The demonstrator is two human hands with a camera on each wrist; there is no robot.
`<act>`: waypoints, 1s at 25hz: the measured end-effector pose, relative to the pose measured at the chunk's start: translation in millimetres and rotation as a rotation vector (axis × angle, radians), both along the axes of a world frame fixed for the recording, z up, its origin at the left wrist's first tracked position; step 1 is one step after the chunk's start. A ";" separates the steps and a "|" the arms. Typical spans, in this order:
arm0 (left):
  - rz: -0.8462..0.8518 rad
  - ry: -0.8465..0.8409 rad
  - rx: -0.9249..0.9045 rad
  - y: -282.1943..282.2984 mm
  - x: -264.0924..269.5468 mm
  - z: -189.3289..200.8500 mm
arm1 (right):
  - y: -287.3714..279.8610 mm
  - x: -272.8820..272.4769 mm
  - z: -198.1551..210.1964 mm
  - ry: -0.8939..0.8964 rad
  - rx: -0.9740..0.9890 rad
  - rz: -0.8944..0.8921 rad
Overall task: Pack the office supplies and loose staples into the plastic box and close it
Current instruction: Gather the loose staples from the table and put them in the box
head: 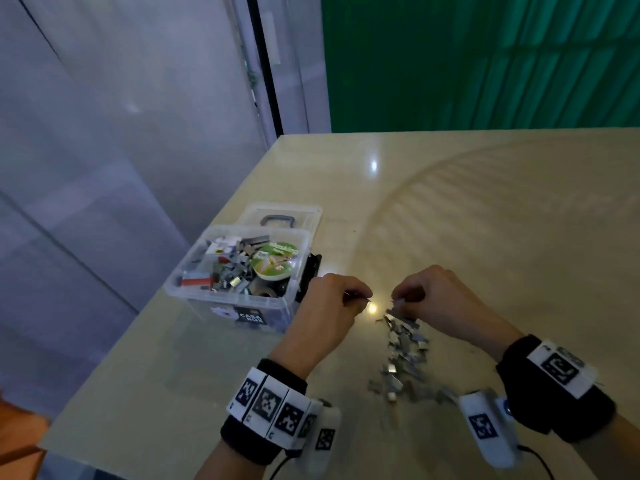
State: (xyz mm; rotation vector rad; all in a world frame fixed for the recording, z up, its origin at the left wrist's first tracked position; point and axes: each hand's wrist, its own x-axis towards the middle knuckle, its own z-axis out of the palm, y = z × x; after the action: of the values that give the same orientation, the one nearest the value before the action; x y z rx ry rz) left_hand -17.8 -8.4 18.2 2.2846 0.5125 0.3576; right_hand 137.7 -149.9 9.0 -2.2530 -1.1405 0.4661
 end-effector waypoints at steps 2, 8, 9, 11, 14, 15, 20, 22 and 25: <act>0.017 -0.069 0.027 27.0 -17.7 22.3 | 27.2 -10.3 19.8 0.019 0.055 0.004; 0.196 -0.138 0.026 136.0 -75.0 50.7 | 133.2 -51.2 63.2 0.021 0.166 0.114; 0.223 -0.133 0.027 152.7 -82.4 49.6 | 151.5 -57.1 65.1 0.006 0.175 0.128; 0.249 -0.114 0.044 178.8 -92.5 45.8 | 185.4 -67.2 66.4 0.003 0.189 0.162; 0.232 -0.067 0.058 198.7 -96.4 40.6 | 226.0 -78.3 64.0 0.004 0.168 0.171; 0.214 -0.052 0.078 203.3 -95.2 39.7 | 237.4 -80.6 62.1 0.000 0.150 0.162; 0.157 -0.020 0.169 219.9 -82.9 36.6 | 271.6 -86.9 49.5 0.028 0.121 0.073; 0.159 0.004 0.202 224.6 -79.0 33.0 | 275.8 -87.2 46.0 0.014 0.110 0.044; 0.152 0.027 0.239 228.9 -76.6 31.0 | 275.9 -84.2 48.0 -0.009 0.117 0.013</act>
State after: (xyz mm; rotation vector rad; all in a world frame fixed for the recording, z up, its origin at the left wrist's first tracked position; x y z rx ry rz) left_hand -94.4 220.6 49.2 2.4896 0.6921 0.4856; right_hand 53.5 126.1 57.1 -2.1499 -1.1572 0.3844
